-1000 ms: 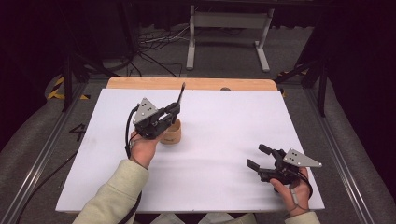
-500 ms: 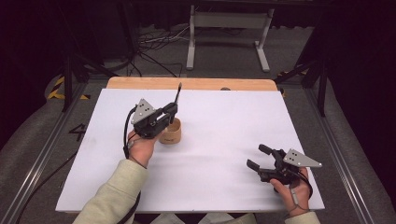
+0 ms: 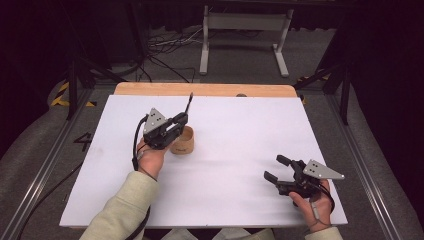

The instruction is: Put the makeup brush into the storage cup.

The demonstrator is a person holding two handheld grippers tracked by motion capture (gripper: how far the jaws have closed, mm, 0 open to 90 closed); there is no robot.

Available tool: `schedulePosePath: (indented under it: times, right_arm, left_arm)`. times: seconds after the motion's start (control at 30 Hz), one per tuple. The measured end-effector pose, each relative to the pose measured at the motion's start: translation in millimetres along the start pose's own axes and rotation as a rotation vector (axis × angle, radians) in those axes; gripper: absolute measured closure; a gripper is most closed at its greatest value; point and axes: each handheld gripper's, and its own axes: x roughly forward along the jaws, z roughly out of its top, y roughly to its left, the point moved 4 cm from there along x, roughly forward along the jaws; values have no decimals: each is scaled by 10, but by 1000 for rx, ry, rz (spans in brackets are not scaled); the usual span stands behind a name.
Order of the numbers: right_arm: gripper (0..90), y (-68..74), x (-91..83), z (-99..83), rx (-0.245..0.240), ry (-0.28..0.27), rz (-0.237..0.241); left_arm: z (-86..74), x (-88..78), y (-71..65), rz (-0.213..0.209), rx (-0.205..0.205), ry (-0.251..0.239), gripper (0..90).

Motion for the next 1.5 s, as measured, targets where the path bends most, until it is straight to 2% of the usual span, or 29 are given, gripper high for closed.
schedulePosePath:
  times: [0.2,0.5,0.7,0.97,1.0,1.2,1.5]
  right_arm:
    - [180,3,2,-2,0,1,1]
    - [180,5,-2,-1,2,2,2]
    - [180,7,1,0,1,0,2]
    - [180,8,0,-3,2,2,5]
    - [180,10,1,-3,3,1,5]
    - [180,12,2,-2,4,1,6]
    - [180,13,4,-3,5,2,7]
  left_arm:
    - [-72,47,9,-1,-15,18,785]
    - [-137,76,4,7,-12,30,785]
    - [-191,108,-15,-8,-17,45,784]
    - [-215,104,-11,-6,-12,59,784]
    - [-222,104,-24,-9,-24,62,785]
    - [-249,104,-30,-9,-27,73,784]
    - [-286,109,-28,0,-19,85,784]
